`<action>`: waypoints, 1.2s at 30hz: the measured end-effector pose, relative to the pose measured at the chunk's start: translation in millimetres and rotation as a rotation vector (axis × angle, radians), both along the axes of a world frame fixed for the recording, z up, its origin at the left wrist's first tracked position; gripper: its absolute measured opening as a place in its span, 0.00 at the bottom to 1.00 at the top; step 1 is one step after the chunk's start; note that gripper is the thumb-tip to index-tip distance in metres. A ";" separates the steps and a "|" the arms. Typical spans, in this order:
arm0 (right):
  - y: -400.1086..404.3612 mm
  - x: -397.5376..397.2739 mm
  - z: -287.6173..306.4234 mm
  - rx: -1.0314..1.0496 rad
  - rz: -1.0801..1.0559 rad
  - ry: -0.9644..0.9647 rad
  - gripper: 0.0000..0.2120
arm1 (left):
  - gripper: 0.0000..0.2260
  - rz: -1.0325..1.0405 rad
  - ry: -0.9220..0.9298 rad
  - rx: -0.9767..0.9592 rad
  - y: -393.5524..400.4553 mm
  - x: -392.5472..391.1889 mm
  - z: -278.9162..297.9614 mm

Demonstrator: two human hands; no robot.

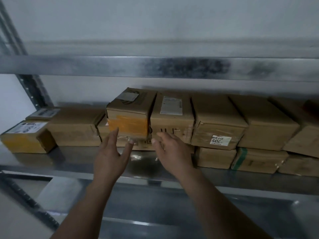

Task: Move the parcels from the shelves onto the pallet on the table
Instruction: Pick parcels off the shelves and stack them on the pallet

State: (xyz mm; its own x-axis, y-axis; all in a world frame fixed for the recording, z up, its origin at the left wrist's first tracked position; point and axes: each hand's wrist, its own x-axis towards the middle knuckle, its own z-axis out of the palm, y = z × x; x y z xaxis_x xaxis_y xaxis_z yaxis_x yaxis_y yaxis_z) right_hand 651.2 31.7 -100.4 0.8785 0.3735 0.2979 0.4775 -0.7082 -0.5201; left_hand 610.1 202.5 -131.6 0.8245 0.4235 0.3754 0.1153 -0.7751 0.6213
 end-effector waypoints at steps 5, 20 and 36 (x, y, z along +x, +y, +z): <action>48.3 28.3 7.3 0.069 -0.137 0.015 0.14 | 0.32 -0.100 -0.088 -0.051 67.2 41.3 11.8; 104.2 64.8 16.5 0.423 -0.451 0.263 0.19 | 0.24 -0.176 0.174 -0.300 107.2 105.9 50.3; 95.7 12.4 -7.1 0.524 -0.168 0.389 0.20 | 0.20 -0.489 0.031 -0.734 125.2 41.1 8.4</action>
